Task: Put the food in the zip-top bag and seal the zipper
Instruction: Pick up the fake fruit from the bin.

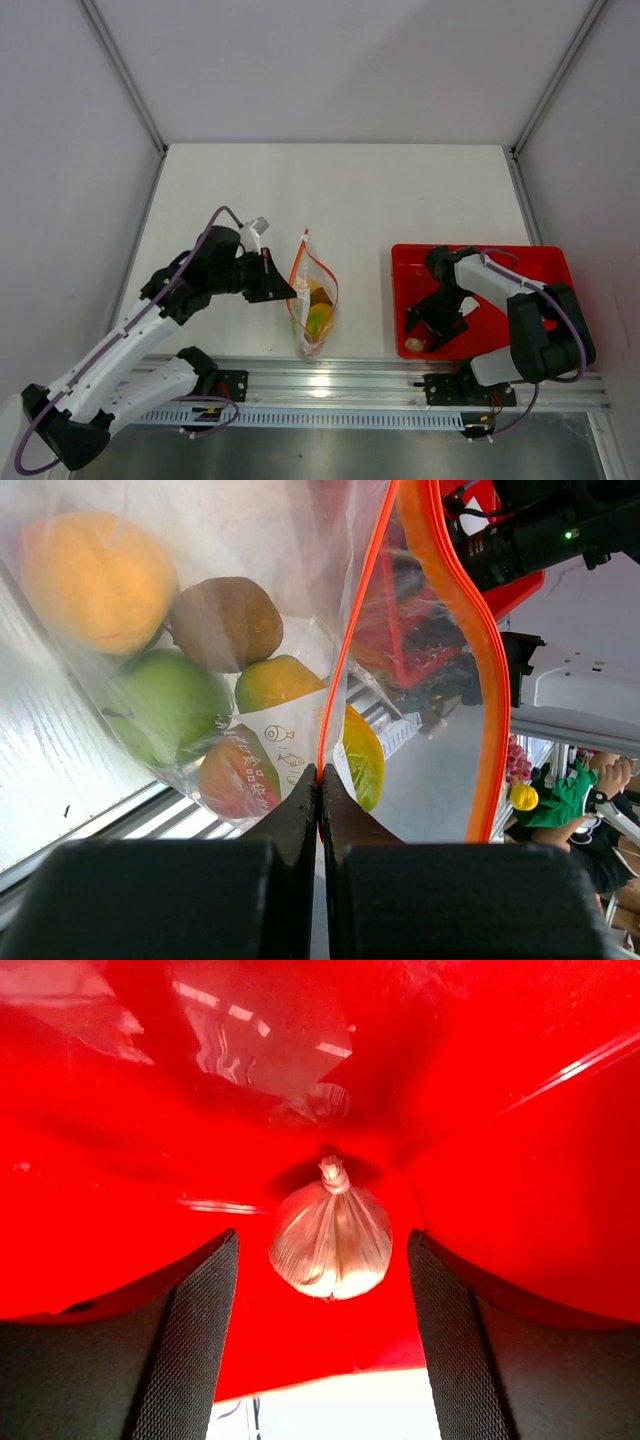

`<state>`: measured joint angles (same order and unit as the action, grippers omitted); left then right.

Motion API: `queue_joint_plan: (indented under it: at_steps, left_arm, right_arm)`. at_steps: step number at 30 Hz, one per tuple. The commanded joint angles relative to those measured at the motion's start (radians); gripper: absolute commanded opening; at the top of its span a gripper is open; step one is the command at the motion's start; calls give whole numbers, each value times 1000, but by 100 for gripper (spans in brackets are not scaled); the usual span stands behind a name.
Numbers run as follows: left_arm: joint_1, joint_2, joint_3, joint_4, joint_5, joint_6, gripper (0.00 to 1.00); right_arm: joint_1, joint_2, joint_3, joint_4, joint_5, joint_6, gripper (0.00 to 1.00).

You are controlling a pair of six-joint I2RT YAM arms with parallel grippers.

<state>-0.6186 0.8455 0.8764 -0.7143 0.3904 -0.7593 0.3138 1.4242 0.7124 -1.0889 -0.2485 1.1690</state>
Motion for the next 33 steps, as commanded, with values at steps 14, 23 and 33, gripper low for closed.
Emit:
queue_joint_plan:
  at_steps: [14,23,33]
  left_arm:
    - [5,-74,-28,-16,-1,-29,1]
    - [3,-57,-24,-34,7,-25,0]
    - [3,-46,-4,-66,7,-26,1]
  right_arm:
    - [33,-31,-56,55,68,126,44]
    - [7,-42,-33,46,84,106,32]
    - [-48,-77,-1,11,135,40,31]
